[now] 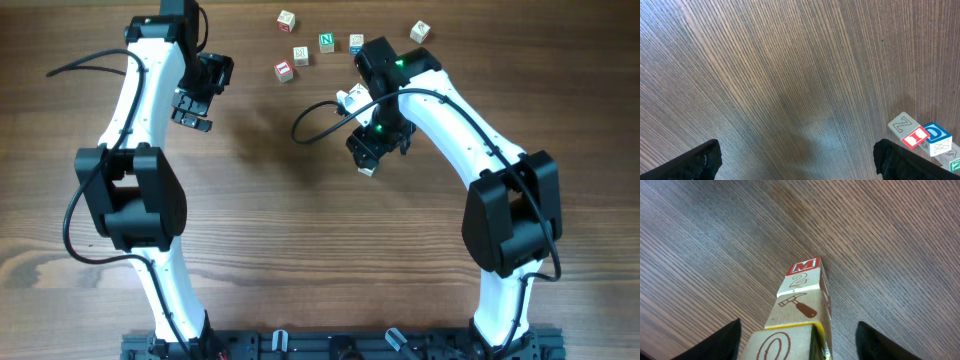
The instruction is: Form a tower
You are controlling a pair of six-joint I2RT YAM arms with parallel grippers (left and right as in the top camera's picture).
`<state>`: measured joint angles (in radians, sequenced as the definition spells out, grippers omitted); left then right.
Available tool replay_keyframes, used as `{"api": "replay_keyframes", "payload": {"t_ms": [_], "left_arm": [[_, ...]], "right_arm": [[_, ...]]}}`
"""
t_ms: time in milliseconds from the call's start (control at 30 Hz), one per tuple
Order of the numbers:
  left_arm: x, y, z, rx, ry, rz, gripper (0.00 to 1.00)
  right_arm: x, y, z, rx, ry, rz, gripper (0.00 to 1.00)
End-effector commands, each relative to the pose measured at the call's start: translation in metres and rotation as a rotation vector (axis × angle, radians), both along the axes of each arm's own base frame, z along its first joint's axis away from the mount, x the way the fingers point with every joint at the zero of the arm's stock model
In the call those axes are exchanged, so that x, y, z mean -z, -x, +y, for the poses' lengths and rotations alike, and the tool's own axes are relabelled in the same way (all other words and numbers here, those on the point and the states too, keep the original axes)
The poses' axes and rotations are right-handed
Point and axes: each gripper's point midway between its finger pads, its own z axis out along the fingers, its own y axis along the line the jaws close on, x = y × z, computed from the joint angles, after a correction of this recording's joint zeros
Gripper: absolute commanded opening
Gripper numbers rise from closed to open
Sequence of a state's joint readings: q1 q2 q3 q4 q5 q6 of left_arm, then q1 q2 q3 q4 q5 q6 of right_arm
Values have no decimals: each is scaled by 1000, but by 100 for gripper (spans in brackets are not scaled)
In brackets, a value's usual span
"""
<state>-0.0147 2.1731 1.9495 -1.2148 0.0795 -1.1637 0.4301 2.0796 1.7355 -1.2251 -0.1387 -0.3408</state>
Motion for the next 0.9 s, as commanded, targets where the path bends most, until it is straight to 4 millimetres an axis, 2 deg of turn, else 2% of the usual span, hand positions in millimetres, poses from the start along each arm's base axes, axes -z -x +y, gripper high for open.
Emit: {"api": "replay_keyframes", "payload": {"t_ms": [0, 233, 533, 800, 867], "left_arm": [[-12, 1, 3, 6, -11, -26, 100], [-12, 1, 3, 6, -11, -26, 100], [-12, 1, 3, 6, -11, -26, 100], [-12, 1, 3, 6, -11, -26, 100], [-12, 1, 3, 6, -11, -26, 100]], "right_arm": [[11, 2, 1, 8, -7, 31, 68], [11, 1, 2, 8, -9, 26, 61], [11, 1, 2, 7, -10, 26, 58], [11, 0, 2, 7, -11, 23, 57], [11, 0, 2, 7, -11, 23, 61]]}}
